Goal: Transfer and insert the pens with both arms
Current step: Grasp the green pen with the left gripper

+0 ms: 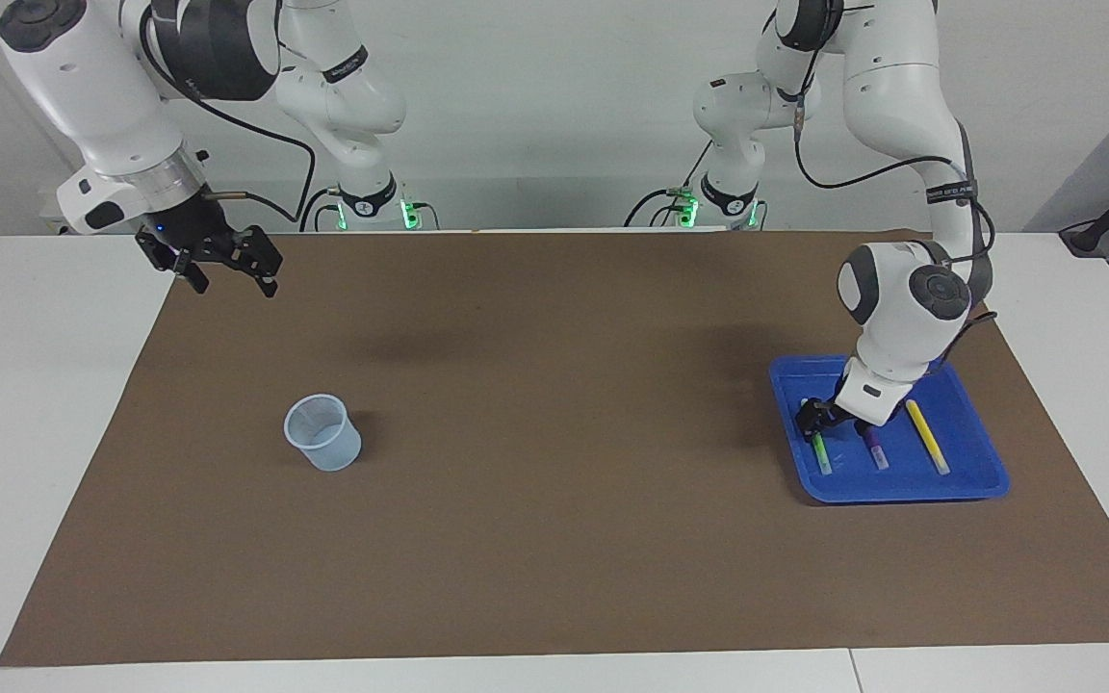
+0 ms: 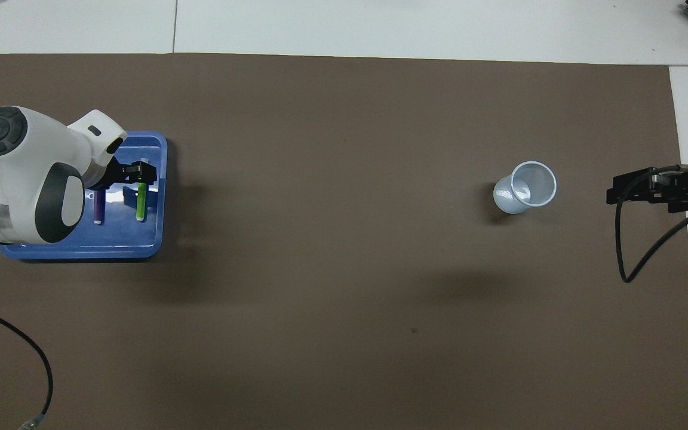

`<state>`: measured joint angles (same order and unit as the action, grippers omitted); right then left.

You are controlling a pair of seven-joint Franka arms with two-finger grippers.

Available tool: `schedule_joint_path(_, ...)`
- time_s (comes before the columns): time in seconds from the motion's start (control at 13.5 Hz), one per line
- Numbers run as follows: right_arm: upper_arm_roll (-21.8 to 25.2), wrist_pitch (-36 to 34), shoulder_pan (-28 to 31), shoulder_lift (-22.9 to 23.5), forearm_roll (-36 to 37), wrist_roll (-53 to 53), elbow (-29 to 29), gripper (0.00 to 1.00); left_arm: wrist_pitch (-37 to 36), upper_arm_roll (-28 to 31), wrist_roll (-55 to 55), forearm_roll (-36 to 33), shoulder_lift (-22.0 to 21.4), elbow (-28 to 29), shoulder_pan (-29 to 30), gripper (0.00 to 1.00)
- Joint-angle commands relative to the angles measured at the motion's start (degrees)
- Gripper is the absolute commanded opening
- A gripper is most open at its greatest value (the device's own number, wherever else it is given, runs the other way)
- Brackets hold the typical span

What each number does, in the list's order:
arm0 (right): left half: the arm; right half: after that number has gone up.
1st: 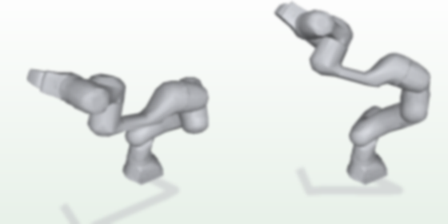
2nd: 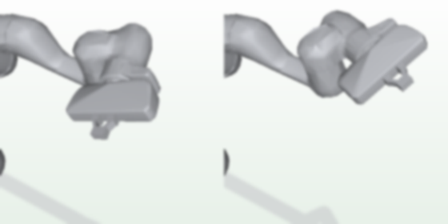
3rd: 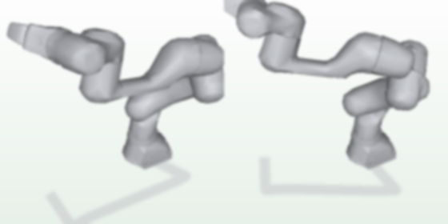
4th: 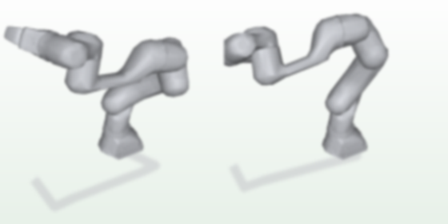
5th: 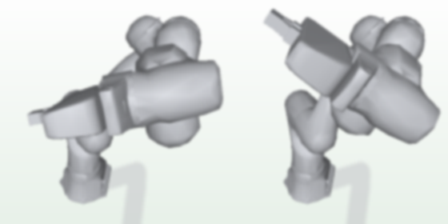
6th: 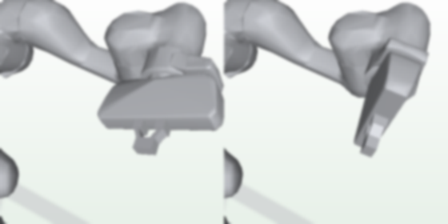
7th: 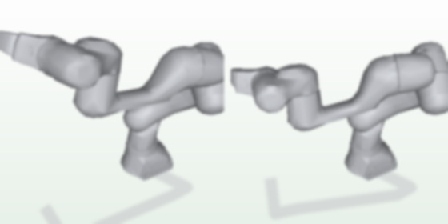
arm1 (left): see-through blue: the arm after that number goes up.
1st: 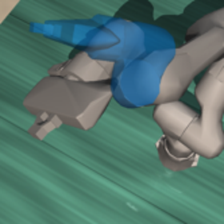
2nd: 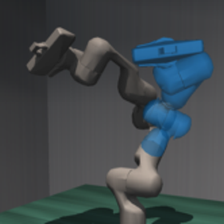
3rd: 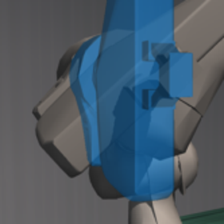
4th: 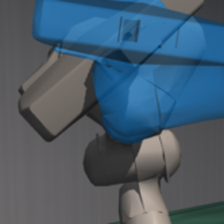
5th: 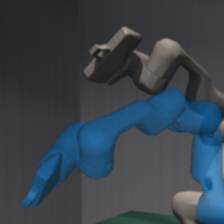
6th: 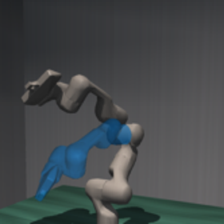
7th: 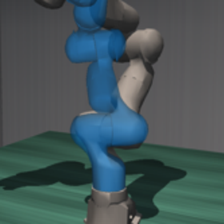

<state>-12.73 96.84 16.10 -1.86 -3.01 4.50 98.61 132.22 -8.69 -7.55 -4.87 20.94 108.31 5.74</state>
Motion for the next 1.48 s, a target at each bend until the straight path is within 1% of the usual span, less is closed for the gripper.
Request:
schedule_joint_path(0.0,-0.3,0.2,0.4,-2.1,-0.9,0.9,2.3,1.00,3.7,0.2,0.5,-0.8,-0.5,2.8,0.0,0.91)
schedule_joint_path(0.22,-0.2,0.4,0.4,-2.4,-0.9,1.3,3.1,1.00,4.7,0.2,0.5,-0.7,-0.5,3.3,-0.2,0.91)
schedule_joint_path(0.37,-0.2,1.2,0.5,-3.4,-0.8,1.0,4.8,1.00,5.0,0.2,0.4,-0.7,-0.4,3.3,-0.3,0.88)
schedule_joint_path(0.89,-0.2,2.6,1.1,-3.9,-0.7,-1.5,6.4,1.00,7.3,0.2,-0.1,-0.7,-0.2,4.6,-0.5,0.78)
schedule_joint_path(1.04,-0.2,2.0,1.0,-3.9,-0.7,-1.1,6.2,1.00,7.2,0.2,-0.1,-0.7,-0.1,4.5,-0.5,0.62)
schedule_joint_path(1.18,-0.2,2.2,0.9,-4.0,-0.7,-1.1,6.2,1.00,6.7,0.2,-0.1,-0.7,-0.1,4.3,-0.5,0.36)
schedule_joint_path(1.41,-0.1,1.7,0.8,-4.0,-0.6,-1.0,6.2,1.00,5.9,0.2,0.1,-0.7,-0.1,3.9,-0.4,0.11)
